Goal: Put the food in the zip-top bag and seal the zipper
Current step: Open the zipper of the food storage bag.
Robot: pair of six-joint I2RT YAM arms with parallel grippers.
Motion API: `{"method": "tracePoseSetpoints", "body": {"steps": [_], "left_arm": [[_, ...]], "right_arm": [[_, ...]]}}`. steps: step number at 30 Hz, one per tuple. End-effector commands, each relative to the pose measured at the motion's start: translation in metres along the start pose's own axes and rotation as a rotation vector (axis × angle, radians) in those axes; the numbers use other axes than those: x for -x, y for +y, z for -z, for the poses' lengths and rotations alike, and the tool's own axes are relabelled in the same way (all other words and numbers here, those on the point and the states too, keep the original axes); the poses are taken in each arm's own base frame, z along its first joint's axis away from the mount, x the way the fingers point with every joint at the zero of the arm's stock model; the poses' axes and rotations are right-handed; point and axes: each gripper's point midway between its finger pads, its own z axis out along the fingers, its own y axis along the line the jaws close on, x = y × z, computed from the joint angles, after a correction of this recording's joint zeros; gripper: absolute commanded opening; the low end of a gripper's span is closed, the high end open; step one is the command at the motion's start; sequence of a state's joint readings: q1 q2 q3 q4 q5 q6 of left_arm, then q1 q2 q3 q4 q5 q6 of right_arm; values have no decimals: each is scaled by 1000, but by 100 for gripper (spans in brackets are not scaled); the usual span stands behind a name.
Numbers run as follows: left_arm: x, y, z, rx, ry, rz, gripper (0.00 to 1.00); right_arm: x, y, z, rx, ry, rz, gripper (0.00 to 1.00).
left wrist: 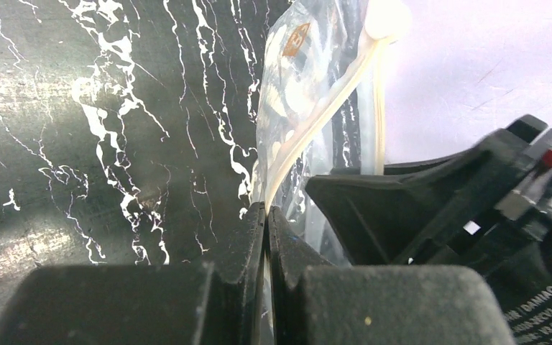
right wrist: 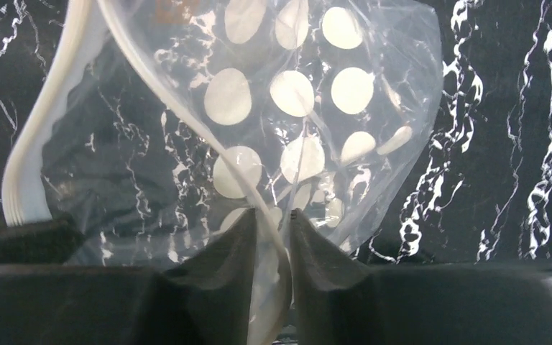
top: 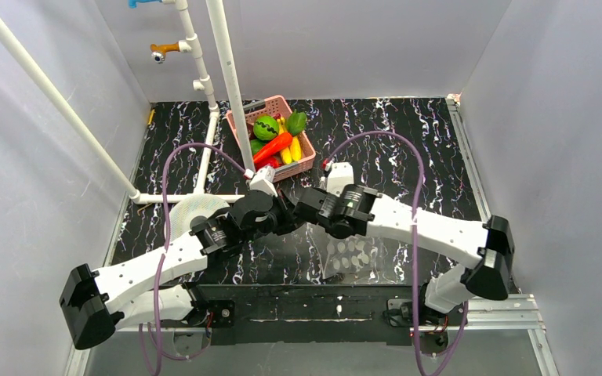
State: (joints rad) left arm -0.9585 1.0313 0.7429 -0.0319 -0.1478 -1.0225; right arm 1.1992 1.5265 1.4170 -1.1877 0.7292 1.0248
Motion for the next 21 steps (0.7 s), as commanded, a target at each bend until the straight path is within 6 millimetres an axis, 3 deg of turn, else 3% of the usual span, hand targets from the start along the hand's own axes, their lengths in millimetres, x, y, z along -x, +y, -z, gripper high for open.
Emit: {"method": "tracePoseSetpoints", "body": {"steps": [1, 3, 4, 7, 11, 17, 18, 21], "left_arm": [[7, 9, 5, 29, -48, -2, 0], [6, 9, 6, 31, -40, -12, 0], [5, 10, 7, 37, -35, -24, 0], [1, 18, 13, 59, -11, -75, 0], [-8, 24, 18, 72, 51, -159, 0], [-8, 4, 24, 9, 103, -227, 2], [-8, 2, 25, 2, 107, -238, 10], [1, -5, 42, -35, 89, -306, 48]], "right_arm": [[10, 4, 10, 104, -54, -60, 20], [12, -1, 11, 101, -69, -61, 3], [15, -5, 12, 92, -90, -45, 1], [32, -25, 23, 76, -169, 53, 1], [43, -18, 38, 269, -276, 149, 1], [26, 0, 40, 474, -250, 70, 1], [25, -1, 38, 466, -250, 68, 1], [26, -8, 33, 414, -235, 80, 1]]}}
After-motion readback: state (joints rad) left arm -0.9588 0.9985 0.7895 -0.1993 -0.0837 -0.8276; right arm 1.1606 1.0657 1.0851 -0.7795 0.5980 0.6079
